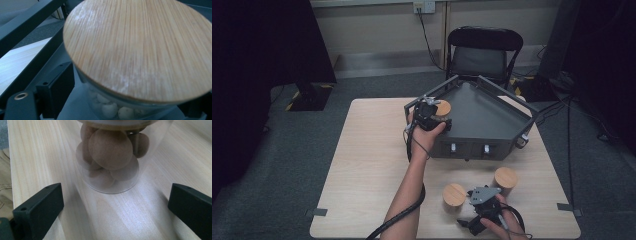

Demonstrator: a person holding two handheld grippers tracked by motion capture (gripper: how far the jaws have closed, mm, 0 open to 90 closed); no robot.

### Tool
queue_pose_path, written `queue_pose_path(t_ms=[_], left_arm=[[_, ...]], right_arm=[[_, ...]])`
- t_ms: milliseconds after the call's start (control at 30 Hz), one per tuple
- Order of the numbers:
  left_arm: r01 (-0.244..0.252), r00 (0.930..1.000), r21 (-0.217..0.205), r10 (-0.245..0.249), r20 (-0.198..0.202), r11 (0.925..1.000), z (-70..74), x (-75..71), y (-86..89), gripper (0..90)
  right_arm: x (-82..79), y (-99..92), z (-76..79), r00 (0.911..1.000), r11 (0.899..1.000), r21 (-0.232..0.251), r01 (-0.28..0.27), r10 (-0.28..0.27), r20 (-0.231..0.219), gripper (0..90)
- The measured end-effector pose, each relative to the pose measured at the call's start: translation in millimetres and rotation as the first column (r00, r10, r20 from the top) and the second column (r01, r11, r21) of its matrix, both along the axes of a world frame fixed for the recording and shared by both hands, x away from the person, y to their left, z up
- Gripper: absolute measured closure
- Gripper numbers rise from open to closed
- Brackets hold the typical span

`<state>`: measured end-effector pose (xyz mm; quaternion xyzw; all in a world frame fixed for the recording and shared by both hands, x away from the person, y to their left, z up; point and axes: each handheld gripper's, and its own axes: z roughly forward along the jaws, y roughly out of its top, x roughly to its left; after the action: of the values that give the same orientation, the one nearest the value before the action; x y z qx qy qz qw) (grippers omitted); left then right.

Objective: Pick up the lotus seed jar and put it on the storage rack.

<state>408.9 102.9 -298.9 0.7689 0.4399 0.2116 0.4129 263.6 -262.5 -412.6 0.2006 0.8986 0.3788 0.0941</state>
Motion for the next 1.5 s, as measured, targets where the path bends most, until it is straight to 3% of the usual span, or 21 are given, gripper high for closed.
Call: queue_pose_path(t_ms=[200, 767, 967, 1500], left_arm=[[-0.002, 0.9999, -0.008, 0.002, 0.011, 1.0000, -2.2, -4.3, 4.9, 6.3], [0.033, 0.9993, -0.038, -0.032, 0.017, 0.9987, -1.7, -11.8, 26.2, 6.0], [0.044, 0.9988, -0.029, -0.044, 0.022, 0.9986, 0.2, -15.7, 32.1, 5.9], [0.046, 0.9985, -0.048, -0.045, 0.031, 0.9977, -3.6, -29.3, 46.7, 5.9]], right_arm=[[0.0, 0.0, 0.0, 1.0000, 1.000, 0.000, 0.000, 0.000, 0.000, 0.0], [0.0, 0.0, 0.0, 1.0000, 1.000, 0.000, 0.000, 0.000, 0.000, 0.0], [0.0, 0.0, 0.0, 1.0000, 1.000, 0.000, 0.000, 0.000, 0.001, 0.0], [0.0, 0.0, 0.0, 1.0000, 1.000, 0.000, 0.000, 0.000, 0.001, 0.0]])
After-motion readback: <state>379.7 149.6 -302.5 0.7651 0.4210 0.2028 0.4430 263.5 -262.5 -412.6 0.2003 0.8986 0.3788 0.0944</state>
